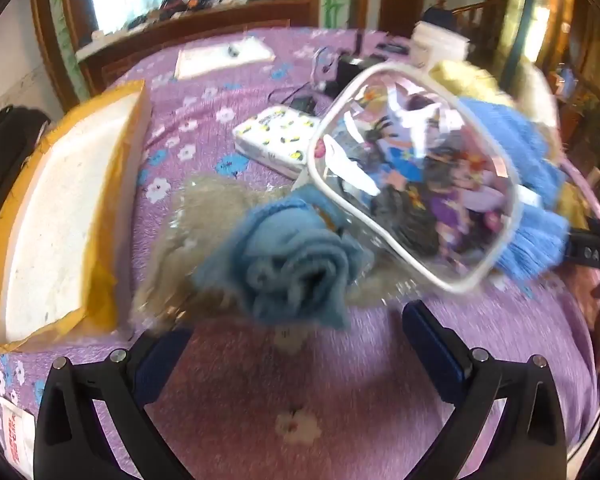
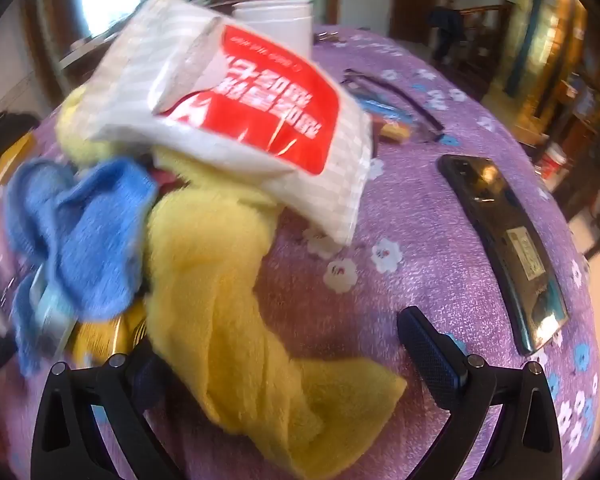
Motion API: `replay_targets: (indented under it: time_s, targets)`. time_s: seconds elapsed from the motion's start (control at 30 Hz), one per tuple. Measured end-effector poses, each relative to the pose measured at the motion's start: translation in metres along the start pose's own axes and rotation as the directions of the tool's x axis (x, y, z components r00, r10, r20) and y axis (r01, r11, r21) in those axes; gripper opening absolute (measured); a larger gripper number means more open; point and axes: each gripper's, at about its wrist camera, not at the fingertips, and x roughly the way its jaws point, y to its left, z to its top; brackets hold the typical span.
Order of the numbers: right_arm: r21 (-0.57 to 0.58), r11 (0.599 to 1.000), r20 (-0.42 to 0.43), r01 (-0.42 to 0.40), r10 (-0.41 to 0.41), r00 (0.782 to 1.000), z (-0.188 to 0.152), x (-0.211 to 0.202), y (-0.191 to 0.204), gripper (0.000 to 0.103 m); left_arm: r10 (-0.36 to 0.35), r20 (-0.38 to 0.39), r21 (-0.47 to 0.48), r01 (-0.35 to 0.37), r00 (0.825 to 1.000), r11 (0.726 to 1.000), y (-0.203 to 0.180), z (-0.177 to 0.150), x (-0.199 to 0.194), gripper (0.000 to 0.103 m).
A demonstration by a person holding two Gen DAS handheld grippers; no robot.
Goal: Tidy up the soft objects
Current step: 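Grasp the clear pink cartoon pouch with the right gripper while the left gripper grasps the small blue towel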
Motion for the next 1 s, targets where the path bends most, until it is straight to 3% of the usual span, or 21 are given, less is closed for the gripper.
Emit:
replay_targets:
  time_s: [0.2,0.3,0.37,0.53,0.73,0.9,1.0]
  targets:
    - [-0.004,0.974,0.066,-0.227,0.227,0.972,-0.027,-0.055,-0.015,0.102,-0.069,0.13,0.025,0.066,0.989,0.998,0.017,-0.029,-0.037,0.103]
    - [-0.048,0.958,0.122,-0.282,0.286,0.95,-0.04,-0.079,-0.008,0.096,-0.113,0.212,0.026,0.11,0.971,0.994,0.022,-0.036,-0.052,0.098]
    - [-0.101,0.945,0.146,-0.312,0.324,0.935,-0.042,-0.091,0.003,0.082,-0.113,0.174,0.027,0.11,0.978,0.994,0.028,-0.03,-0.049,0.093]
    - [-0.218,0.915,0.16,-0.339,0.377,0.912,-0.033,-0.107,0.05,0.081,-0.128,0.229,0.012,0.129,0.965,0.992,0.033,-0.031,-0.054,0.081]
    - [-0.413,0.86,0.165,-0.299,0.393,0.904,-0.008,-0.11,0.119,0.081,-0.151,0.259,-0.051,0.169,0.954,0.984,0.042,-0.034,-0.055,0.081]
    - [-0.552,0.814,0.145,-0.183,0.309,0.94,0.004,-0.085,0.173,0.081,-0.155,0.258,-0.075,0.18,0.954,0.981,0.045,-0.035,-0.056,0.081]
    - [-0.628,0.766,0.129,-0.135,0.273,0.953,0.003,-0.069,0.192,0.09,-0.137,0.27,-0.074,0.162,0.953,0.984,0.045,-0.036,-0.057,0.081]
